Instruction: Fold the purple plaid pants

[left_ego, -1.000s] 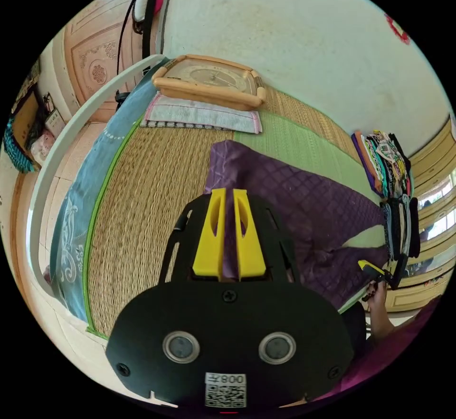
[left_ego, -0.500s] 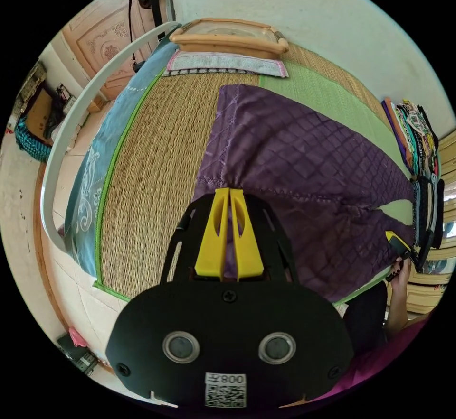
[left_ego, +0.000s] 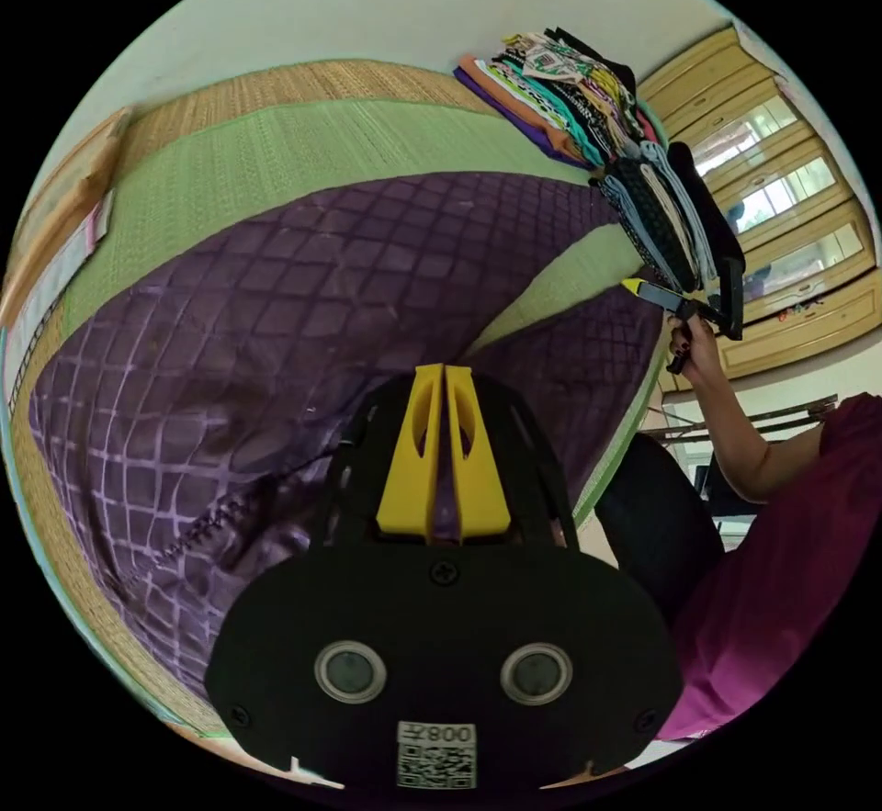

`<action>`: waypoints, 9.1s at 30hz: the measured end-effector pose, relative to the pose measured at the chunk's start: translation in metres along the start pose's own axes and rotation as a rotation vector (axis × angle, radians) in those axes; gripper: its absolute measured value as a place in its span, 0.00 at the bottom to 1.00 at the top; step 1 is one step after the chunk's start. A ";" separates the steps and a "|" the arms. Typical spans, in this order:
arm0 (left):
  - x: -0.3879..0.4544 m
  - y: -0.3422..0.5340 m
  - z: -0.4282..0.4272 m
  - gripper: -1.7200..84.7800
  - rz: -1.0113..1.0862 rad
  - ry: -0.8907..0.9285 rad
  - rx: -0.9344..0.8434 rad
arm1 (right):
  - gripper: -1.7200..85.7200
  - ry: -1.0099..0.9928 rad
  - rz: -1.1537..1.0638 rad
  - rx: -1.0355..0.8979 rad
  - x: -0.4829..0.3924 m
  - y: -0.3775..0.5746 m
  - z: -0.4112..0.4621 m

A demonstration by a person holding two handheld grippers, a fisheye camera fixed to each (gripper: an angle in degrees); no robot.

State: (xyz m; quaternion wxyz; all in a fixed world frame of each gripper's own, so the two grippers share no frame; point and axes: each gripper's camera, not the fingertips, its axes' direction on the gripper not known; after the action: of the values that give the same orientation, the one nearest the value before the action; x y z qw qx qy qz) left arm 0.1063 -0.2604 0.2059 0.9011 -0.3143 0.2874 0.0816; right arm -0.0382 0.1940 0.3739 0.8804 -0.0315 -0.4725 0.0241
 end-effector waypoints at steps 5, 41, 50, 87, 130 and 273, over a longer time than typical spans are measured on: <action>0.006 -0.007 0.040 0.02 -0.049 0.050 -0.020 | 0.02 -0.050 0.027 0.011 0.011 0.011 0.003; 0.188 -0.369 0.350 0.10 0.327 0.186 0.093 | 0.09 0.419 0.209 0.118 0.181 -0.106 -0.057; 0.314 -0.473 0.457 0.10 0.479 0.090 0.015 | 0.07 0.427 0.159 0.100 0.179 -0.107 -0.064; 0.372 -0.346 0.450 0.05 0.461 0.181 0.001 | 0.02 0.499 0.230 0.007 0.134 0.000 -0.141; 0.047 0.134 0.021 0.02 -0.593 -0.109 0.018 | 0.03 0.006 -0.338 -0.191 -0.210 -0.010 -0.079; -0.031 0.345 -0.449 0.04 -0.315 -0.044 0.144 | 0.02 -0.119 -0.496 -0.385 -0.554 -0.051 0.004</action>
State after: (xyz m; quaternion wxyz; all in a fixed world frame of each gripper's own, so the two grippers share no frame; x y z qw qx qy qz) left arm -0.2419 -0.2627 -0.2421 0.9290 -0.2882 0.2198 -0.0747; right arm -0.3470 0.1029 -0.0802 0.8081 -0.0799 -0.5124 -0.2794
